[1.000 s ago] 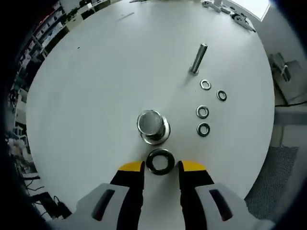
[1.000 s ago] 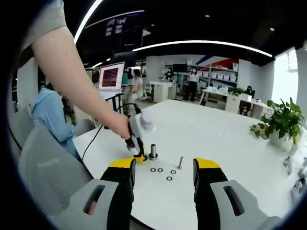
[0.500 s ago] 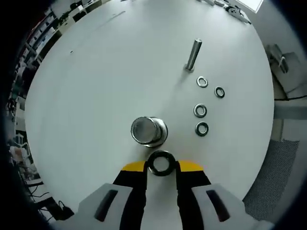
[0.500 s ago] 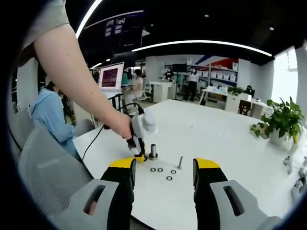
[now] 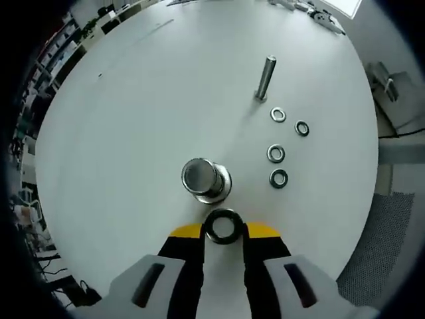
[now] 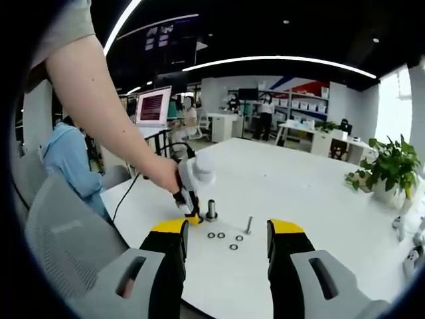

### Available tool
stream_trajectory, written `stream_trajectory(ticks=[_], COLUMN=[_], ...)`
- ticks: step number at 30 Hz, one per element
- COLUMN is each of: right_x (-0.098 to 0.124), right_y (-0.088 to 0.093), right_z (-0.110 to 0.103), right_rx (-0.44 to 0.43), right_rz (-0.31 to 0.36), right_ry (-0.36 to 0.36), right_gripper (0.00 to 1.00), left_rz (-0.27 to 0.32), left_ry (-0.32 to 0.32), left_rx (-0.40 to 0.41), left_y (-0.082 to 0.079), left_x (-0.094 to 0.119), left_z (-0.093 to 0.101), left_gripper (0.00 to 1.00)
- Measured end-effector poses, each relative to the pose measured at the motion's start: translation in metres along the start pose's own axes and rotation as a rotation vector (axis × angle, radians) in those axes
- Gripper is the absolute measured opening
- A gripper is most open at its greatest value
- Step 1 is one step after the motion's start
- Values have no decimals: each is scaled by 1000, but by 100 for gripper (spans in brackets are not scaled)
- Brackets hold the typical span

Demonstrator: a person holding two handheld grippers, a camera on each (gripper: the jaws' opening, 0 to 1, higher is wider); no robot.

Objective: Place the washer onto the threaded stud by aligning its center hole with the stud, sliding it down to the base, and recovering from edge contact or off-axis alignment until the washer reaches the visible bottom stop.

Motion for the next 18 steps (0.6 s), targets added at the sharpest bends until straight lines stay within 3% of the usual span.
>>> stream_trajectory(ticks=[18], right_x=[0], right_y=[-1], right_z=[1], right_rx=[-7], right_rz=[1], right_ry=[2], right_gripper=[50], left_rz=[25], left_ry=[3], left_rx=[-26], left_y=[0], left_x=[9], left_z=[2], left_gripper=[19])
Point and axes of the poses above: the point that each gripper's makers call its tool centre point, and the gripper's own axes: x roughly backward along the fingers, z roughly to its right, y roughly out of its underside, the point moved 5 cm from there along x, roughly backward along the fingers, and after that the axes turned 8 degrees about -x, right-handed, at the moved point
